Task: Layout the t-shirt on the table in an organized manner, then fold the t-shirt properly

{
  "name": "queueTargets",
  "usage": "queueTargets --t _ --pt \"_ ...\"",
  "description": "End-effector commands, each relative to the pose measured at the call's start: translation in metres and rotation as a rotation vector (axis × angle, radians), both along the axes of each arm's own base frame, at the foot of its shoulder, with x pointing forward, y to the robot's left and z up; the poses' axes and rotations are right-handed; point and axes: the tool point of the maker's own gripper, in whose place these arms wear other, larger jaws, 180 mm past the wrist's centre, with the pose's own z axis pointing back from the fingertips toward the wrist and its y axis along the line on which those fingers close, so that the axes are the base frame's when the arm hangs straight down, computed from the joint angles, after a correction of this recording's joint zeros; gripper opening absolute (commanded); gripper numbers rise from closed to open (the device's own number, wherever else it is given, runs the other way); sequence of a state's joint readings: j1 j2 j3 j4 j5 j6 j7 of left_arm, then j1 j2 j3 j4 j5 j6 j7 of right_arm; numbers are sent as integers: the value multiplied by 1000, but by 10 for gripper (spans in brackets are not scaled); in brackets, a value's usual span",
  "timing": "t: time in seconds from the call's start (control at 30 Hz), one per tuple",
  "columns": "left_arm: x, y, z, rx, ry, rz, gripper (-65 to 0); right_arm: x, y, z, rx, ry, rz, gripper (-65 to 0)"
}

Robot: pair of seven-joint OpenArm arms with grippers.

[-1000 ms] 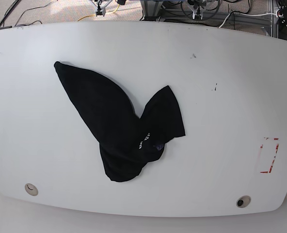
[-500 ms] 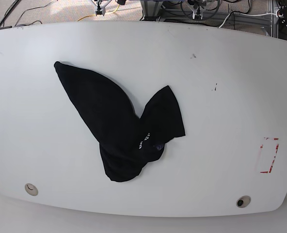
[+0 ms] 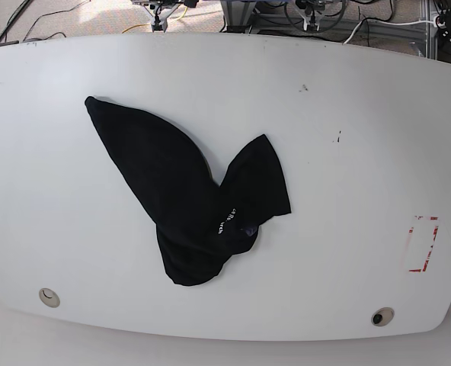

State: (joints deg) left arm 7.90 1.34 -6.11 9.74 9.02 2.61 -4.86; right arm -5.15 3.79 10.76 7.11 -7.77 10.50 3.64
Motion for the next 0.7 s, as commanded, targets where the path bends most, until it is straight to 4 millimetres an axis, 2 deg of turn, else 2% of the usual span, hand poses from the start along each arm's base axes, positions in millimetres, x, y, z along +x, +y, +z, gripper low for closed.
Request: queueTargets --t 0.0,0.27,0.47,0.53,0.67 --pt "-3 2 0 5 -1 0 -647 -6 -3 0 -2 10 11 -637" --pt "-5 3 0 7 2 1 -647 2 -5 1 -8 -15 14 -637" --pt "-14 3 1 7 12 2 -649 -7 -5 1 -9 -3 14 -637" --pt "-11 3 2 9 -17 0 -650 -9 -6 1 -9 0 14 -637" --pt "-13 5 5 12 -69 -4 -649 -6 -8 2 -16 -20 18 -637"
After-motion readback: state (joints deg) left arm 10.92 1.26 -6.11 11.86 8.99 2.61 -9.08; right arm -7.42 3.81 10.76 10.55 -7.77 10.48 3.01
